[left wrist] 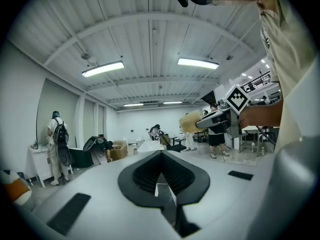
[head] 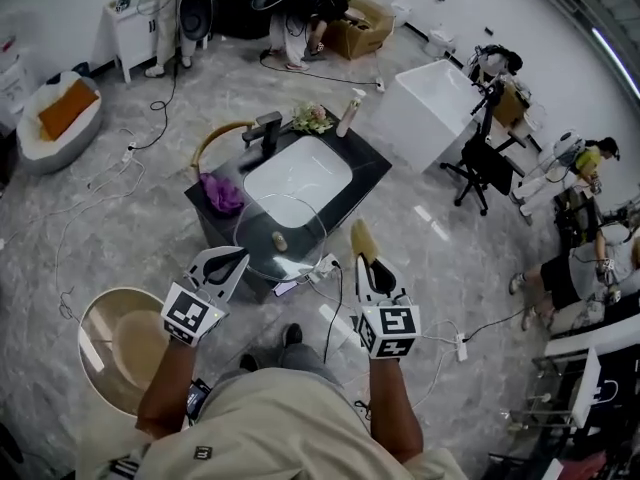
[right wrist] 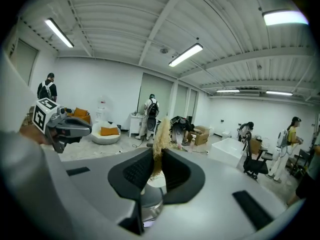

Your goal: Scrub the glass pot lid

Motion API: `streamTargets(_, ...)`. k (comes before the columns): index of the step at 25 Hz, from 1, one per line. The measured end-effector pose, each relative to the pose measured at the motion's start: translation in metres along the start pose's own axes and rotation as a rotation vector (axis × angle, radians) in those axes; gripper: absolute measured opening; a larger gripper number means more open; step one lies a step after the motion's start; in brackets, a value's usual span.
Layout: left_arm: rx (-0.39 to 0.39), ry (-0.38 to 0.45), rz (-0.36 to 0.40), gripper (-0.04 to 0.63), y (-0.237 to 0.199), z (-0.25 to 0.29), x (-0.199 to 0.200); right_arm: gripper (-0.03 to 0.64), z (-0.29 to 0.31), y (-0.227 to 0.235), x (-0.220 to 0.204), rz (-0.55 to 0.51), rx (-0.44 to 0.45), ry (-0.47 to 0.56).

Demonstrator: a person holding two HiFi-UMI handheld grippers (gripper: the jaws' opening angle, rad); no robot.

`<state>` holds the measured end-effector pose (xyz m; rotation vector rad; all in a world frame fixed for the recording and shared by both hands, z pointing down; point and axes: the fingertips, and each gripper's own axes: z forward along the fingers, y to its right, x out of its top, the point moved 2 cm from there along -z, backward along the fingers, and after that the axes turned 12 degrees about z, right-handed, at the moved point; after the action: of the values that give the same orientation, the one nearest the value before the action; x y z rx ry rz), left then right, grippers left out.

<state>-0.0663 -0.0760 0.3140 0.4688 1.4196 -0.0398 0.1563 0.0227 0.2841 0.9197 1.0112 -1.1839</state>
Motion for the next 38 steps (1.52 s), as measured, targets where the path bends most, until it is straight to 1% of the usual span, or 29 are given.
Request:
streamTargets(4,0.061,-0.024,0.016,0.014,-0.026,-0.009,-0.012,0.048,0.038,-0.008,0.015,-0.014,0.043,0.009)
streamTargets(7,0.104,-0.054,0.002,0.014,-0.041,-0.014,-0.018,0.049,0.06,-0.014,0.026,-0.022,0.077,0.02)
streamTargets(10,0.138,-0.047,-0.005,0.014,-0.053,-0.013,-0.015,0.049,0.077,-0.018,0.034,-0.034,0.11,0.023)
streamTargets(14,0.164,-0.077,-0.007,0.014,-0.059,-0.01,-0.023,0.049,0.097,-0.015,0.03,-0.034,0.134,0.0)
streamTargets(18,0.175,-0.114,-0.044,0.014,-0.06,-0.003,-0.031,0.049,0.117,-0.012,0.027,-0.034,0.159,-0.023)
streamTargets(19,0.178,-0.126,-0.054,0.014,-0.061,-0.001,-0.033,0.049,0.122,-0.011,0.026,-0.034,0.165,-0.031)
streamTargets(22,0.187,-0.15,-0.052,0.014,-0.063,0.006,-0.044,0.049,0.139,-0.004,0.019,-0.029,0.178,-0.053)
streamTargets(25,0.187,-0.174,-0.074,0.014,-0.063,0.017,-0.055,0.049,0.16,0.004,0.008,-0.021,0.185,-0.08)
streamTargets(33,0.165,-0.272,-0.099,0.014,-0.062,0.051,-0.107,0.049,0.224,0.025,-0.031,0.001,0.207,-0.174)
streamTargets(38,0.163,-0.305,-0.137,0.014,-0.063,0.077,-0.136,0.049,0.267,0.032,-0.062,0.003,0.224,-0.238)
